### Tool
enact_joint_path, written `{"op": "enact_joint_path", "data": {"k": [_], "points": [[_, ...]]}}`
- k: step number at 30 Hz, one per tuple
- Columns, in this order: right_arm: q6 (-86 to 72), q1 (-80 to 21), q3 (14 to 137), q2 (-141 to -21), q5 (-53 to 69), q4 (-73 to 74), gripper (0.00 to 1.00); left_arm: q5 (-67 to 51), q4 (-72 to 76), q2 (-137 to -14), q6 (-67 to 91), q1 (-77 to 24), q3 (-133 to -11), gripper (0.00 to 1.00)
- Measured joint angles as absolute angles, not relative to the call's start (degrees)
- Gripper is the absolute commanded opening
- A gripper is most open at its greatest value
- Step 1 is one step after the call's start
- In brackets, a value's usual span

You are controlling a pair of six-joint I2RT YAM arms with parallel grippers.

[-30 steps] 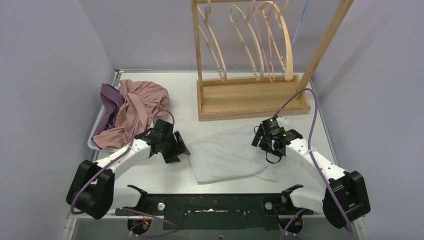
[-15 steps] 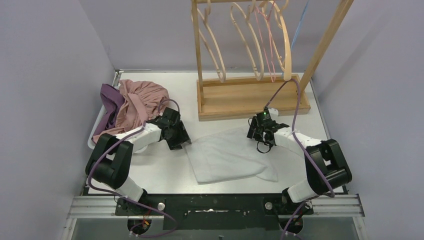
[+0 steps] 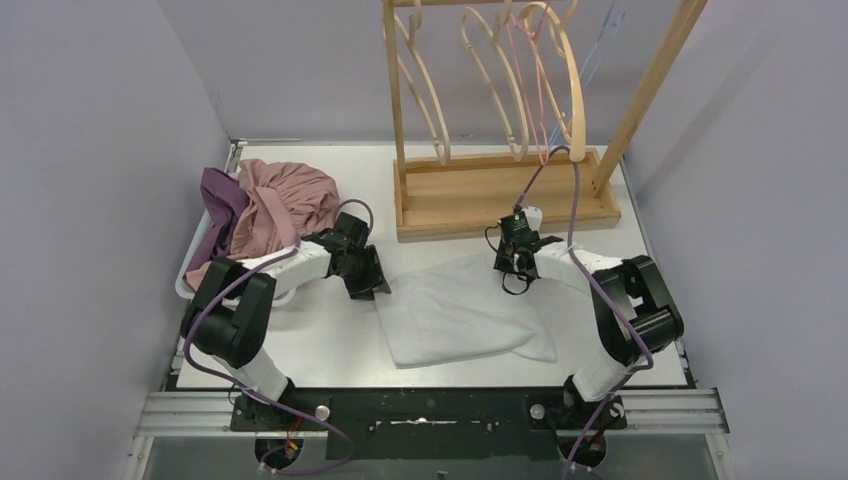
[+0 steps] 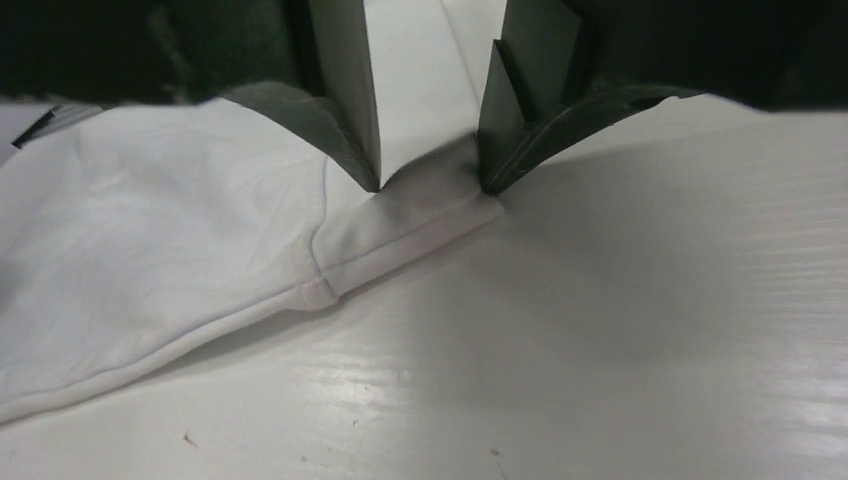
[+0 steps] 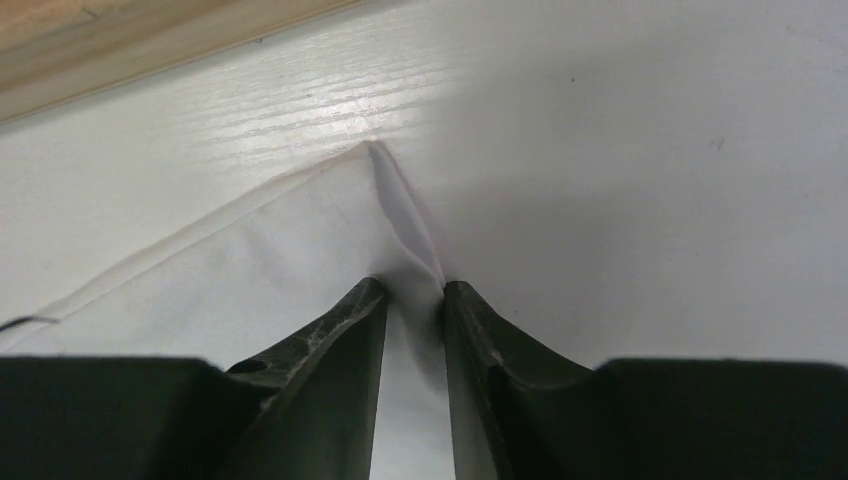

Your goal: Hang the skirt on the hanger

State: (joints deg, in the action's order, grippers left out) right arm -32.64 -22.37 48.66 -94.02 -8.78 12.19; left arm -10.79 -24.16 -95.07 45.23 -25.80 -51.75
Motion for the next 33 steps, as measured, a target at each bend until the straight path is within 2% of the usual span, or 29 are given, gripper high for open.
{"op": "enact_joint_path", "data": {"k": [2,4,5,11,19,25,33], "points": [[-33.0,-22.4,48.6,-94.1,-8.8,11.9,0.03,-12.6,-23.9,-95.1,45.1,-25.8,-51.1,0.23],[-34.0,-22.6,48.4,-94.1,-8.6,11.4,0.0,-14.2,-23.3,-95.1,45.2,-25.8,-50.1,0.03],[-34.5,-22.7,48.1,-94.0,-8.7,11.0,0.0,-15.0,-22.9,-95.1,45.5,-25.8,-49.6,0.0],[-37.5,-23.6,41.7,-87.7,-9.0,9.2,0.0,-15.9,-20.9,-93.1,46.0,-25.9,-46.9,0.0],[-42.3,-27.6,32.4,-61.5,-9.3,15.1,0.0,-12.7,-21.9,-74.6,45.6,-26.2,-43.4,0.0],[-43.2,-28.6,34.1,-40.4,-9.0,23.8,0.0,-12.9,-23.5,-58.2,43.7,-26.2,-43.9,0.0],[-38.9,-28.9,45.0,-27.8,-0.7,34.9,0.0,-16.4,-31.6,-44.1,42.5,-26.2,-48.8,0.0]]}}
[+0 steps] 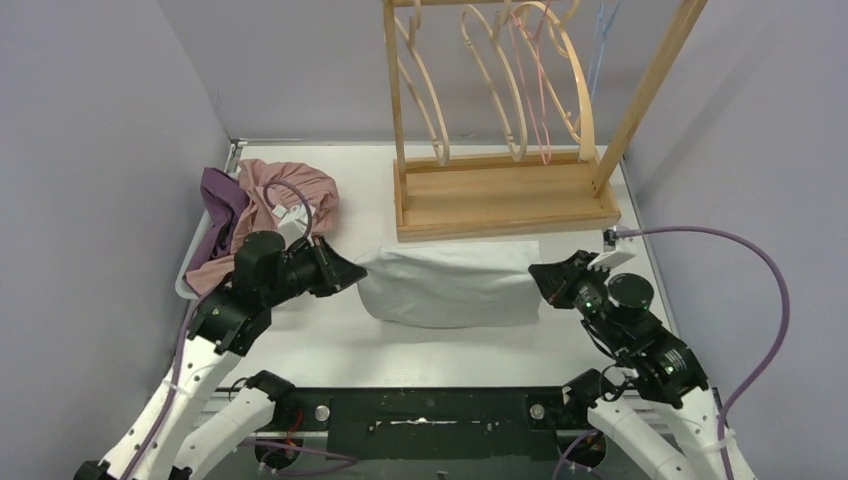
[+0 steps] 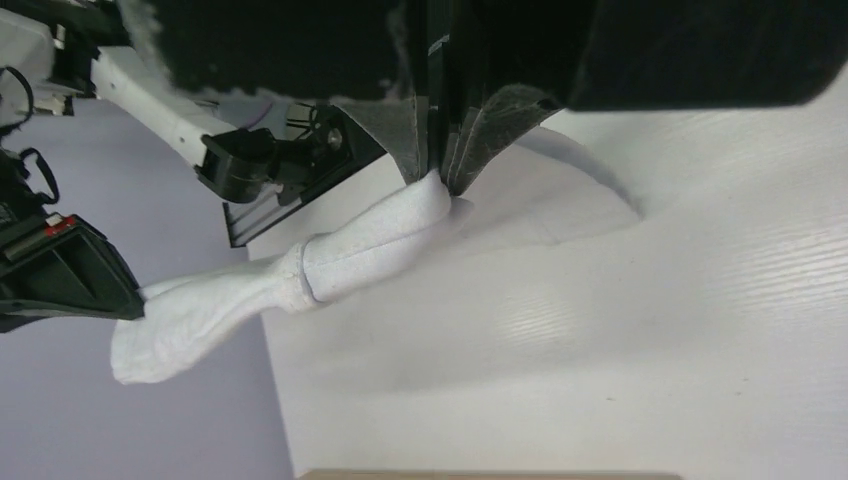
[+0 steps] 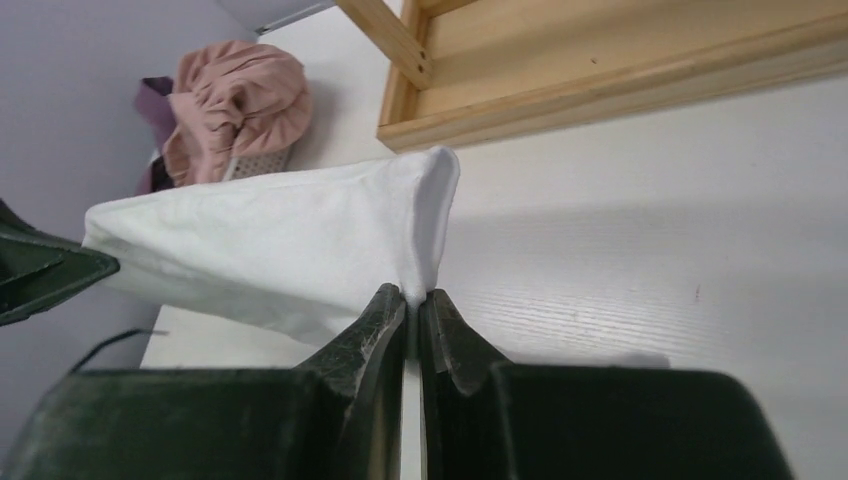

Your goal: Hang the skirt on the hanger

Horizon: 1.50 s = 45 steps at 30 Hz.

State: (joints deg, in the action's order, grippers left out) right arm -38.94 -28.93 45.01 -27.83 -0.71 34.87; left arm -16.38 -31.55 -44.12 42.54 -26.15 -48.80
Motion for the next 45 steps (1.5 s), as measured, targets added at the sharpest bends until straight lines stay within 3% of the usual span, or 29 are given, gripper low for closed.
{"op": "enact_joint_path", "data": {"k": [7,13,23,27,29,31,33,34,38,45], "points": [[-37.2,-28.9,53.1,-22.2,7.7,40.9,0.0,-21.4,-35.9,-35.3,43.3,-26.2,-53.9,0.0],[-37.8,-28.8,56.7,-23.3,7.2,43.7,0.0,-20.9,-39.0,-38.5,44.4,-26.2,-58.5,0.0],[-45.5,-28.8,51.0,-42.6,-14.3,46.1,0.0,-14.1,-34.2,-72.4,44.7,-25.8,-59.1,0.03],[-47.2,-28.5,47.4,-54.3,-22.8,41.8,0.0,-12.7,-28.2,-82.8,44.1,-25.3,-59.4,0.17],[-47.2,-28.0,46.0,-57.6,-25.6,38.9,0.01,-12.0,-25.8,-87.6,43.9,-24.7,-60.6,0.29],[-47.0,-26.5,45.1,-60.0,-28.3,36.3,0.18,-10.9,-23.5,-92.0,43.6,-23.5,-62.2,0.42],[-46.9,-24.1,44.3,-61.7,-29.9,33.5,0.5,-9.9,-22.0,-95.5,43.5,-22.0,-63.8,0.49],[-46.8,-22.8,44.0,-62.3,-30.4,32.2,0.58,-9.2,-21.6,-96.8,43.5,-21.5,-64.5,0.5],[-45.1,-19.9,43.5,-63.4,-30.5,28.8,0.72,-7.7,-21.1,-98.5,42.9,-20.1,-66.1,0.51],[-45.4,-19.8,40.4,-59.7,-24.9,28.3,0.75,-11.5,-17.2,-96.3,43.1,-22.9,-61.2,0.51]]}}
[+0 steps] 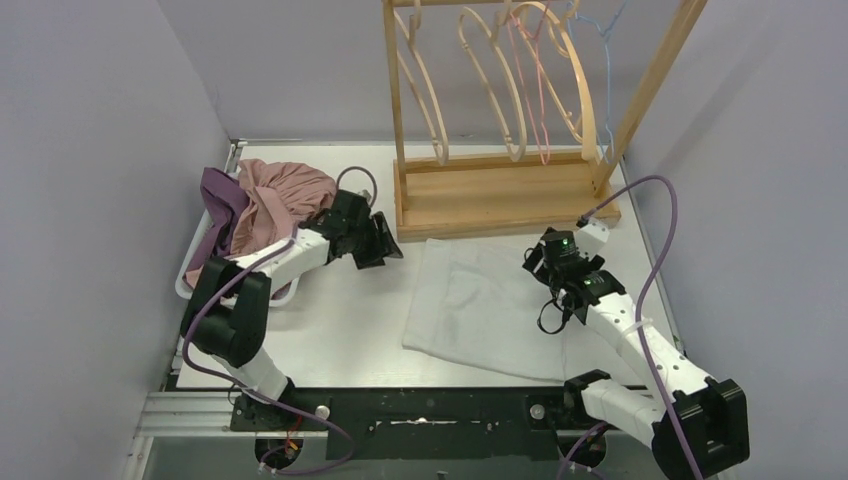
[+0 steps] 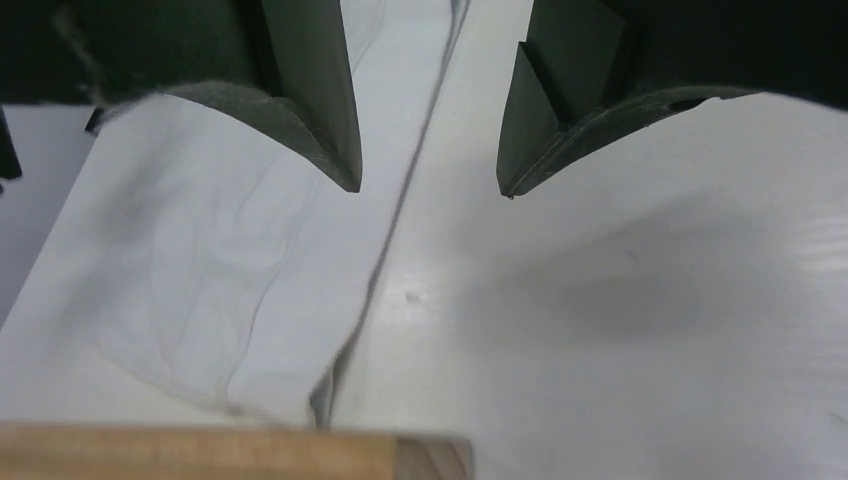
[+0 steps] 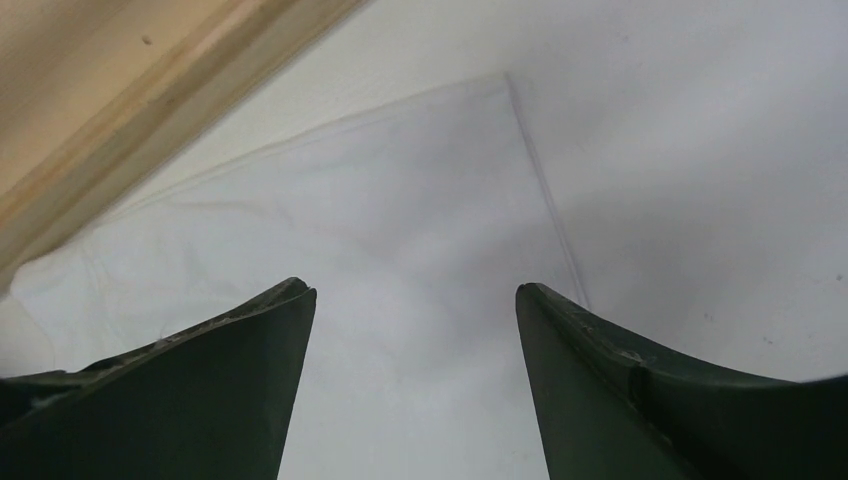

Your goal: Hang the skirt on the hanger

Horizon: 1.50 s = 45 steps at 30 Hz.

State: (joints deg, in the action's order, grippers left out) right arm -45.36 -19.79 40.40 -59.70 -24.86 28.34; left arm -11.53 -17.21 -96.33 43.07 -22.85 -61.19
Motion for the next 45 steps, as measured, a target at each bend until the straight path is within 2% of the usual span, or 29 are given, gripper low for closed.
{"op": "enact_joint_path", "data": {"k": [5,11,19,30,34,42,45], "points": [[-46.6,-19.7,34.5,-58.0,-15.3,28.3,0.76,-15.8,-13.0,-92.8,45.6,-32.4,-52.4,0.49],[-47.2,-19.5,29.4,-63.2,-4.9,27.3,0.76,-18.4,-8.4,-91.7,50.2,-41.2,-44.4,0.45],[-46.0,-19.4,30.7,-70.0,-0.8,20.9,0.76,-13.1,-7.3,-89.8,55.9,-45.6,-41.4,0.42],[-44.4,-19.5,31.7,-73.5,3.5,12.8,0.75,-9.9,-7.7,-75.6,62.9,-48.2,-29.1,0.43],[-43.5,-19.6,31.2,-68.5,2.7,17.6,0.76,-8.9,-11.6,-74.0,60.7,-44.9,-30.5,0.46],[-37.7,-20.5,31.6,-44.6,2.0,21.3,0.77,-5.7,-18.2,-68.6,53.7,-30.4,-45.3,0.52],[-35.4,-22.2,32.9,-37.7,2.5,21.6,0.76,-3.5,-18.7,-66.5,50.2,-26.8,-53.0,0.62]]}}
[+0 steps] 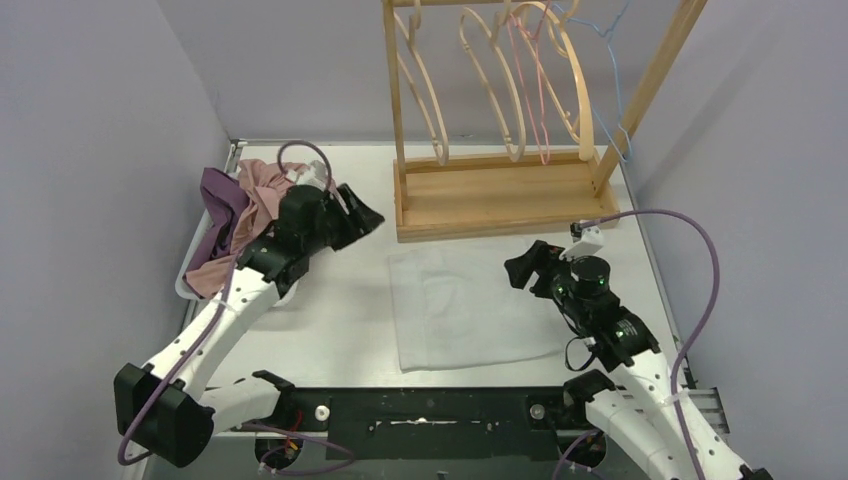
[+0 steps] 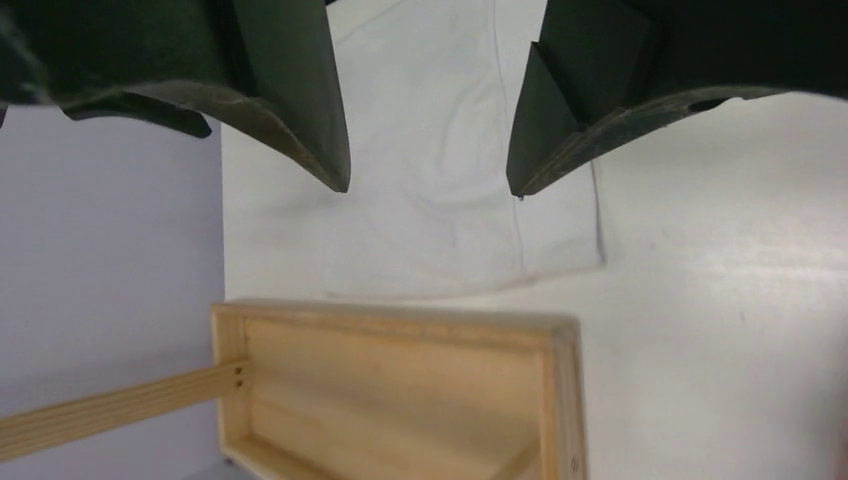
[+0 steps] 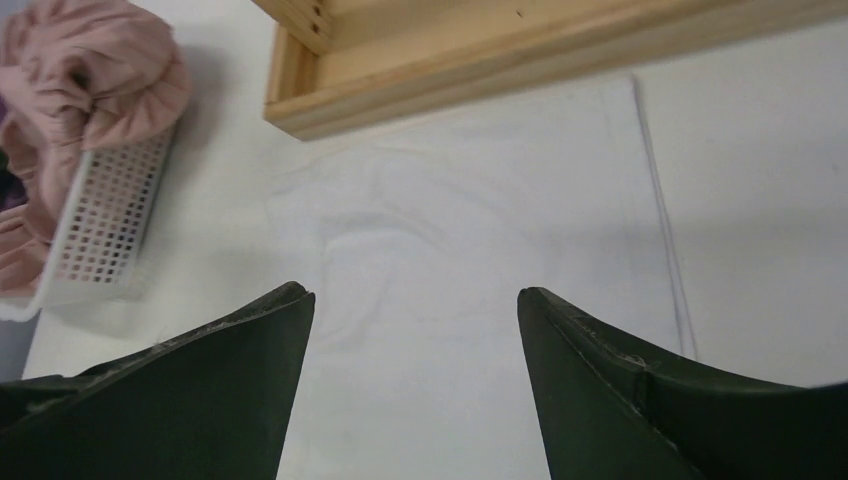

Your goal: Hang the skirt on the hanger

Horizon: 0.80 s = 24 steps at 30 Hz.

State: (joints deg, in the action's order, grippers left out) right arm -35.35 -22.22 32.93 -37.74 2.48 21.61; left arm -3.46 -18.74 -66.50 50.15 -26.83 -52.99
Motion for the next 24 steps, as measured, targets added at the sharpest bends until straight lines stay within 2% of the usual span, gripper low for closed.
{"op": "enact_joint_path", "data": {"k": [4,9,14,24], "points": [[-32.6,-25.6,36.0,-32.9,2.8,21.8,0.78,-1.0,-18.2,-64.7,45.1,-24.6,-63.5,0.7],[-29.3,-27.9,44.2,-35.9,2.8,23.0,0.8,-0.8,-16.4,-68.3,42.2,-24.7,-79.4,0.7],[-27.5,-28.4,49.8,-41.9,3.1,23.4,0.82,-0.4,-16.3,-79.4,42.9,-25.9,-99.4,0.7],[-26.3,-29.4,49.6,-44.3,3.8,22.4,0.82,2.9,-27.9,-105.5,42.3,-30.8,-132.8,0.69]]}}
